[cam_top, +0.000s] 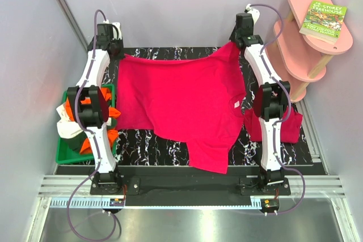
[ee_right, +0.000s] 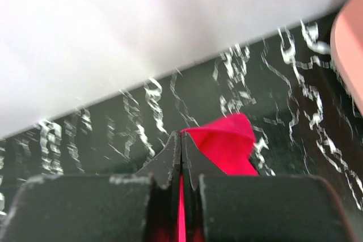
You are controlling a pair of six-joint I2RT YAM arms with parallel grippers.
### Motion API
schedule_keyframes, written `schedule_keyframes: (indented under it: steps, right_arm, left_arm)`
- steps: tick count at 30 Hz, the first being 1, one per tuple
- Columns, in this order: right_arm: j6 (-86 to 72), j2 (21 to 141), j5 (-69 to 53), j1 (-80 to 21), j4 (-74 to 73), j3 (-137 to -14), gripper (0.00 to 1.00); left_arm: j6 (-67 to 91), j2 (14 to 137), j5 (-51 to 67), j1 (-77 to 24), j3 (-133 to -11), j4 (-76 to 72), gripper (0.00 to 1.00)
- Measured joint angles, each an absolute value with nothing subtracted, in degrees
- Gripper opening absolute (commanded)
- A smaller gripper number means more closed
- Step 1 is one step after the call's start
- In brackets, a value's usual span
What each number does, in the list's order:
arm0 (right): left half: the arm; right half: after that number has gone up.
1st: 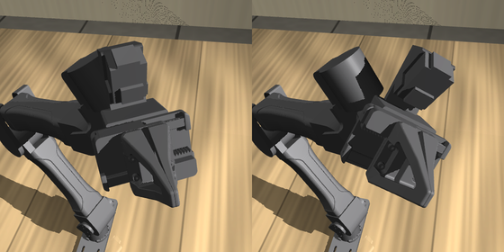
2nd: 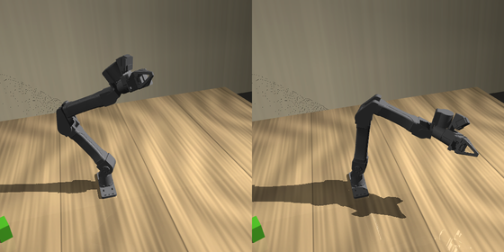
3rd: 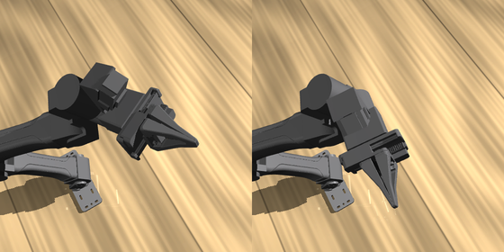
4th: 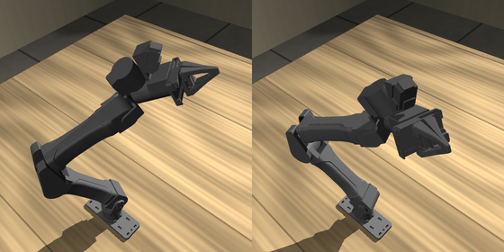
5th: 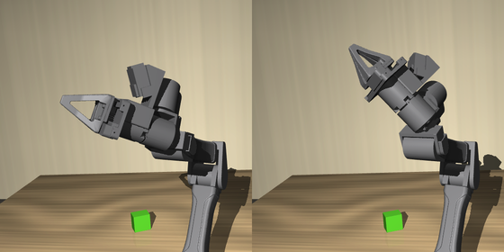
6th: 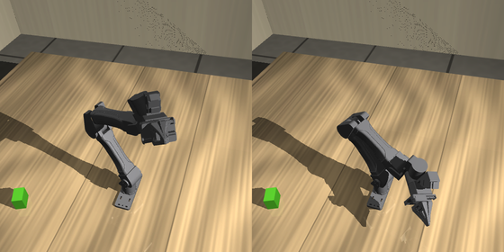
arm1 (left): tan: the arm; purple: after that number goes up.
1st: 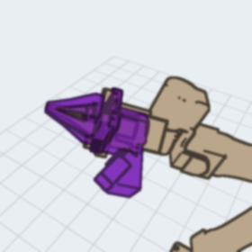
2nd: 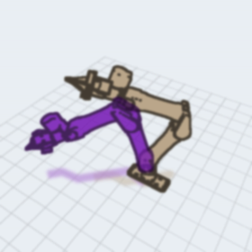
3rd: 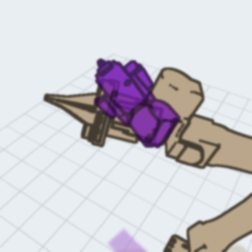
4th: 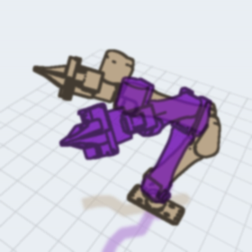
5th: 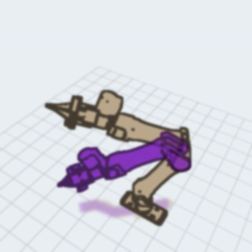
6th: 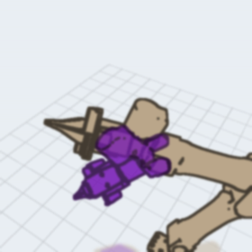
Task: Fold and stack the t-shirts
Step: Fold the flattened tshirt in 1/3 of the way
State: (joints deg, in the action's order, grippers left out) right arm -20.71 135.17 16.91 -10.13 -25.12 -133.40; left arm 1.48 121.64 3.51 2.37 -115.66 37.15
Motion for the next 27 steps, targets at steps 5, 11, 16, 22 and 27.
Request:
schedule_keyframes:
  steps: [5,11,16,22,27]
  right_arm:
    - [-20.3,135.6,16.8,-10.3,-25.0,-139.6,0.00]
    - [-19.1,138.0,16.4,-10.4,-22.7,-144.2,0.00]
    - [-17.7,139.6,16.5,-10.4,-22.3,-144.2,0.00]
    - [-17.3,139.6,16.9,-10.6,-22.2,-142.5,0.00]
    - [-17.3,138.7,17.8,-11.1,-23.5,-138.9,0.00]
  left_arm:
    - [1.5,121.4,3.6,2.4,-114.7,36.2,0.00]
    - [1.4,124.5,3.7,2.2,-114.5,36.3,0.00]
    - [1.5,128.9,3.8,2.0,-115.8,36.4,0.00]
    - [1.5,129.5,3.9,2.0,-116.1,36.6,0.00]
    - [1.5,127.3,3.9,2.0,-116.0,36.9,0.00]
